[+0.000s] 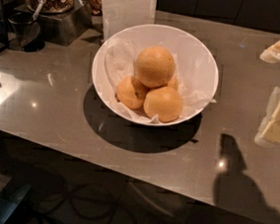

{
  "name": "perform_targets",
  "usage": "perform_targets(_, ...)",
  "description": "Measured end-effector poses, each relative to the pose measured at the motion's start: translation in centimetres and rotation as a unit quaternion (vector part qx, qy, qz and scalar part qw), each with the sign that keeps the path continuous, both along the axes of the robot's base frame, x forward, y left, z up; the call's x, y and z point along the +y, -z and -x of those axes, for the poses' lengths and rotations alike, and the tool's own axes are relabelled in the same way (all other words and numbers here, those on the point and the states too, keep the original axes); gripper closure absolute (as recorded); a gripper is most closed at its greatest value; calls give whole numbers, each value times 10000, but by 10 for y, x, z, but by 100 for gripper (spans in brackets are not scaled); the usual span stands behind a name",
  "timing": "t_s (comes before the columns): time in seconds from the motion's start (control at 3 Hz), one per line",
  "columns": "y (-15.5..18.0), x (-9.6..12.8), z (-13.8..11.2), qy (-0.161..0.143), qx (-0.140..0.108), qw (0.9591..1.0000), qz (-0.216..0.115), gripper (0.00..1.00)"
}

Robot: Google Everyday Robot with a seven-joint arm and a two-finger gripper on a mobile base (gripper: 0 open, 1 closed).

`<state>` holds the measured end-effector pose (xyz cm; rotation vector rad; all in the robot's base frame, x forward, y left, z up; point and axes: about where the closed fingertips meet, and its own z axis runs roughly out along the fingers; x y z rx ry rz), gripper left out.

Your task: Pick orange from white bowl

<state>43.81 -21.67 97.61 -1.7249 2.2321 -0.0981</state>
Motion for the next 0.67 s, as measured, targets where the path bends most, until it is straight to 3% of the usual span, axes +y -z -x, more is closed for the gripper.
perform_targets(0.67, -2, 2, -2, -16, -46, 10000, -75, 0)
